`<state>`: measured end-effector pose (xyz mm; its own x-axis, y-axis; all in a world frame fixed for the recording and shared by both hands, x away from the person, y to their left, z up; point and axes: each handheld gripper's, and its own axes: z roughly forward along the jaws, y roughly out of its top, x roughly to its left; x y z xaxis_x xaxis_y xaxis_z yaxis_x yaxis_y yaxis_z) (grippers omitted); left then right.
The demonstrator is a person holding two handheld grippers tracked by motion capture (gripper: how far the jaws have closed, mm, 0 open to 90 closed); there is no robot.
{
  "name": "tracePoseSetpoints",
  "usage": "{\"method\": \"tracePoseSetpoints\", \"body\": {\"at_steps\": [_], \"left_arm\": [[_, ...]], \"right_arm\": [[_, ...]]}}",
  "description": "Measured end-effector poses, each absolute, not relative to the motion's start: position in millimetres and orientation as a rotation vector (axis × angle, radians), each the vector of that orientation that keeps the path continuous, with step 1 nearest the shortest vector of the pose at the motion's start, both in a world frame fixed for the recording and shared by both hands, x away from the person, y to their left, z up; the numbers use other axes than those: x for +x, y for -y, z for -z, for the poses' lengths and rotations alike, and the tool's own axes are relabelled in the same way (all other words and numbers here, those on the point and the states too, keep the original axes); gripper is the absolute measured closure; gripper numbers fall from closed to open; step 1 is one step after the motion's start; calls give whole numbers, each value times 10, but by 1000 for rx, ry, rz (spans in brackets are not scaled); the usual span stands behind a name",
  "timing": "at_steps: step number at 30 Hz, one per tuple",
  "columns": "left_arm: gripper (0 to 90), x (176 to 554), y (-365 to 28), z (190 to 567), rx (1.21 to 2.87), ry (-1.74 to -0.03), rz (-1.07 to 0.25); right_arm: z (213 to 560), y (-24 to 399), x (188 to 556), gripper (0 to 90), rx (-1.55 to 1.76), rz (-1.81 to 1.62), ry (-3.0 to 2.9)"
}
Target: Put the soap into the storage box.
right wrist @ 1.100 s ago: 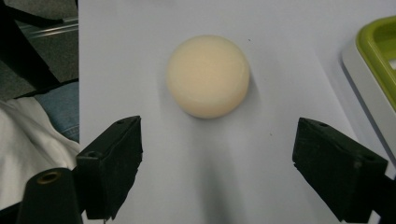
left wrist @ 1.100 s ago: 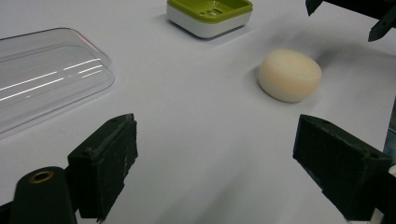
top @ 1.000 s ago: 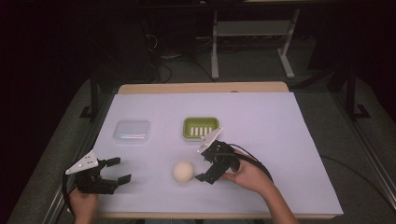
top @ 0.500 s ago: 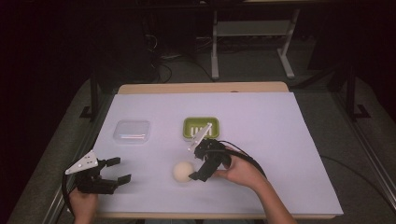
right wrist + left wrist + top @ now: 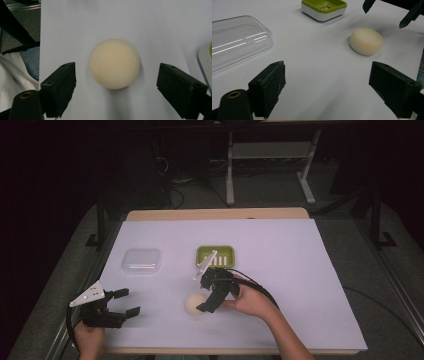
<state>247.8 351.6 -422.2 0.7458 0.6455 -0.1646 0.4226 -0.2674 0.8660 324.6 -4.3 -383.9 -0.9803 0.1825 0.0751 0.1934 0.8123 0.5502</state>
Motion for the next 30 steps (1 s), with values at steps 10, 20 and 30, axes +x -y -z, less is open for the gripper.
{"method": "tracePoseSetpoints", "body": {"at_steps": [10, 20, 30], "left_arm": [[132, 2480, -3521, 4221, 1911, -816, -272], [132, 2487, -3522, 4223, 1913, -807, -275], [132, 2485, -3514, 4225, 1908, -812, -268]], "right_arm": [[3945, -108, 3250, 151, -285, 824, 2985], [4020, -181, 3270, 151, -305, 781, 2996], [4074, -234, 3292, 151, -294, 765, 2977]]}}
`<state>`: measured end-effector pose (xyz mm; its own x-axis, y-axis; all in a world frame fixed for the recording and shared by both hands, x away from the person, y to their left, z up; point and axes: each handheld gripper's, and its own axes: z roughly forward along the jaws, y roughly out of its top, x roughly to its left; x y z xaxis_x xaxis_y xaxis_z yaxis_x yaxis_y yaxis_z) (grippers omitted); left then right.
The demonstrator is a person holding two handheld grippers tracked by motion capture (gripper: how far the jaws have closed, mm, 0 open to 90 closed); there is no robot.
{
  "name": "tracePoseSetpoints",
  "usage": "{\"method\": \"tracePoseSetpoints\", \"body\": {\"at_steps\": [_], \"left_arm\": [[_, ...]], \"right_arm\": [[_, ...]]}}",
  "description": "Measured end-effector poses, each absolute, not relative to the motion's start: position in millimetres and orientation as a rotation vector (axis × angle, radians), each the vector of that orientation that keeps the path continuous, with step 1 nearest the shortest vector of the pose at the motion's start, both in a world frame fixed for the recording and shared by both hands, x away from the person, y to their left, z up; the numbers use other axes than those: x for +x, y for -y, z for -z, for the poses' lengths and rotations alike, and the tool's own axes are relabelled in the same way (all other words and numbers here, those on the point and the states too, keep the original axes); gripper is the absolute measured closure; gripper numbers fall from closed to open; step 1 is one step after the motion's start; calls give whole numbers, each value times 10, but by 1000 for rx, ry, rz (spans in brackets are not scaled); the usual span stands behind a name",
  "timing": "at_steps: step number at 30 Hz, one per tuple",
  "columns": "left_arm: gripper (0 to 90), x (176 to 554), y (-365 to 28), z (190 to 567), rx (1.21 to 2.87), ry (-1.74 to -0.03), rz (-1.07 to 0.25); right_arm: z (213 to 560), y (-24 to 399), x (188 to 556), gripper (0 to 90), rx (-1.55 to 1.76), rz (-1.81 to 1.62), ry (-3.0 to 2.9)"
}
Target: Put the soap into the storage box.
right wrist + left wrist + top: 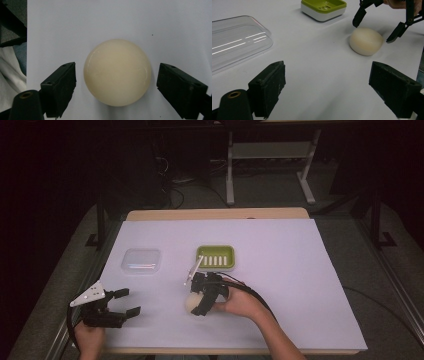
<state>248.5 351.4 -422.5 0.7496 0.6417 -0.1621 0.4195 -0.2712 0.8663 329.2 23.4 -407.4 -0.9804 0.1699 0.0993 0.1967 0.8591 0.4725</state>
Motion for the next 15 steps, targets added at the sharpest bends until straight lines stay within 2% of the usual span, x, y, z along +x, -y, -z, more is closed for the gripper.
{"method": "tracePoseSetpoints", "body": {"at_steps": [15], "left_arm": [[132, 2484, -3508, 4225, 1905, -813, -266]], "right_arm": [[4130, -309, 3284, 151, -278, 744, 2991]]}}
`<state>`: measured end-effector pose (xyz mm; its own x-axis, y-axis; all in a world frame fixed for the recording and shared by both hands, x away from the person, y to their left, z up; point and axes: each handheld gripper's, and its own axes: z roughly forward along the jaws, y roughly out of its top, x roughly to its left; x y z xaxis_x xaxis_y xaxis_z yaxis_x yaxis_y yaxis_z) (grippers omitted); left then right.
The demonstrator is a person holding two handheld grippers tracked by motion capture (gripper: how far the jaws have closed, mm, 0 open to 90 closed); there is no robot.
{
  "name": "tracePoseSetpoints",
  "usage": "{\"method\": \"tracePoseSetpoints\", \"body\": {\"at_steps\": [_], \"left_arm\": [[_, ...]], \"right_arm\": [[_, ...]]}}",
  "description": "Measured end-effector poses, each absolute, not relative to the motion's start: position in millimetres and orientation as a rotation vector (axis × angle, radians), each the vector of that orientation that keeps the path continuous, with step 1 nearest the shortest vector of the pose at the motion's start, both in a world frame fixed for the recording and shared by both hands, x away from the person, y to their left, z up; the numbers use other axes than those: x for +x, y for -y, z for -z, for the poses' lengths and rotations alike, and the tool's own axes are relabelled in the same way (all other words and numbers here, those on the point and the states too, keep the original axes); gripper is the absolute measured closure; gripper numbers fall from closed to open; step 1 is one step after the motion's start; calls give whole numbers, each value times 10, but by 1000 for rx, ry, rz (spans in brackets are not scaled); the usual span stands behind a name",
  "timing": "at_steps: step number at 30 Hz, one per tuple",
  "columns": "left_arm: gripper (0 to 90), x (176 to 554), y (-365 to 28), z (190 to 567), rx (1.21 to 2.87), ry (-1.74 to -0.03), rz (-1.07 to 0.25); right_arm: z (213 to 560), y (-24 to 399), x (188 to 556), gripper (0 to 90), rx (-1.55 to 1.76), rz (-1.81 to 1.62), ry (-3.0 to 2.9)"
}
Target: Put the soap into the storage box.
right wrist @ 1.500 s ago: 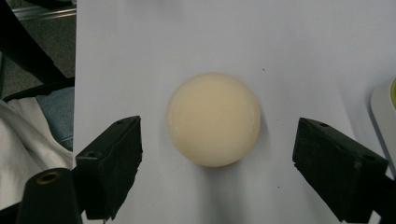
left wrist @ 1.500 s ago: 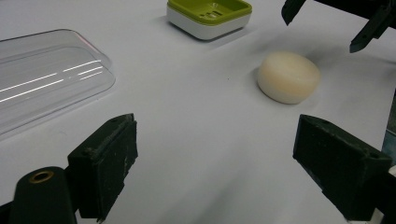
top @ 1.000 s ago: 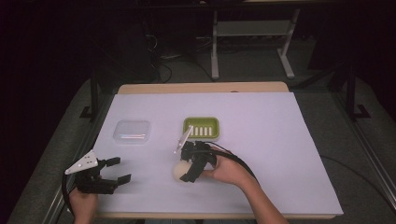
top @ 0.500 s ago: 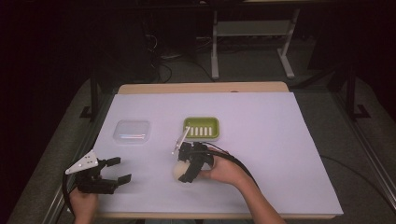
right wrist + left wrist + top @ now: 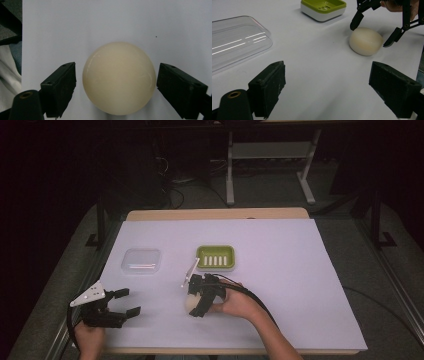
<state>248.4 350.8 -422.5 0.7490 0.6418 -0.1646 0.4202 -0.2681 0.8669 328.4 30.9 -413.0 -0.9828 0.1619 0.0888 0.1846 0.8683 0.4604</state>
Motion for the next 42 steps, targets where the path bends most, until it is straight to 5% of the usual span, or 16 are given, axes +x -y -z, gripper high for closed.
{"method": "tracePoseSetpoints", "body": {"at_steps": [42], "left_arm": [[132, 2487, -3523, 4223, 1897, -812, -265]], "right_arm": [[4231, -388, 3284, 221, -246, 660, 3026]]}}
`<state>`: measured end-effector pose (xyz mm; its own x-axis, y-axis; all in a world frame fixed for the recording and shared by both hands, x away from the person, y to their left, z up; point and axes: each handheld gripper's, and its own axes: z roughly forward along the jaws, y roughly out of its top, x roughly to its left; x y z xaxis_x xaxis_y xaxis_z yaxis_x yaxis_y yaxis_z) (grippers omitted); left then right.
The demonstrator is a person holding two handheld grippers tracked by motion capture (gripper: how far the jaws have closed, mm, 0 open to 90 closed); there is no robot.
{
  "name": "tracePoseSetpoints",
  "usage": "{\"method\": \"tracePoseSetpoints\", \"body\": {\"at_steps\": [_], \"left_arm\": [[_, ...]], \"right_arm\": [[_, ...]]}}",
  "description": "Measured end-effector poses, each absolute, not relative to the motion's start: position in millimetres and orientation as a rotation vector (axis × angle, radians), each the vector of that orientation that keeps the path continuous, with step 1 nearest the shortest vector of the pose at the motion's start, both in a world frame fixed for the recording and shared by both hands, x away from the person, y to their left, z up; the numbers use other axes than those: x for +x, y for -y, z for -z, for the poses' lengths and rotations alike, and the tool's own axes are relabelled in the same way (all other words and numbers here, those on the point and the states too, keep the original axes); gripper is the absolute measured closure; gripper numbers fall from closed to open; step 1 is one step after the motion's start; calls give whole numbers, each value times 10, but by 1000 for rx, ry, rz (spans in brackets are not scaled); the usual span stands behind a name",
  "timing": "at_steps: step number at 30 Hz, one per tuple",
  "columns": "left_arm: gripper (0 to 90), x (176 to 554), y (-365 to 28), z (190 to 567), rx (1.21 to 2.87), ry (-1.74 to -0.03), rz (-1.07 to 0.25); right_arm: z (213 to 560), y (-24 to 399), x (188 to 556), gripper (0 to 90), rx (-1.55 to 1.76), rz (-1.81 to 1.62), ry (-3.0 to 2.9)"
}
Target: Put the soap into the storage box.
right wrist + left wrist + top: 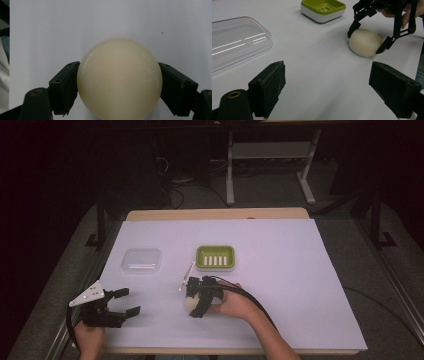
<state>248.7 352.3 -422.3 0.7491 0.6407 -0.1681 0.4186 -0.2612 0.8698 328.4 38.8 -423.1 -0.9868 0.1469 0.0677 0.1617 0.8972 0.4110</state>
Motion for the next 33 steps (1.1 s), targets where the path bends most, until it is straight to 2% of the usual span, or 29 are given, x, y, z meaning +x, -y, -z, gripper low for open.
{"method": "tracePoseSetpoints", "body": {"at_steps": [20, 33], "left_arm": [[132, 2485, -3531, 4222, 1895, -813, -266], [132, 2482, -3537, 4216, 1900, -811, -270]], "right_arm": [[4197, -381, 3295, 232, -236, 671, 3017], [3969, -275, 3297, 233, -236, 750, 3013]]}}
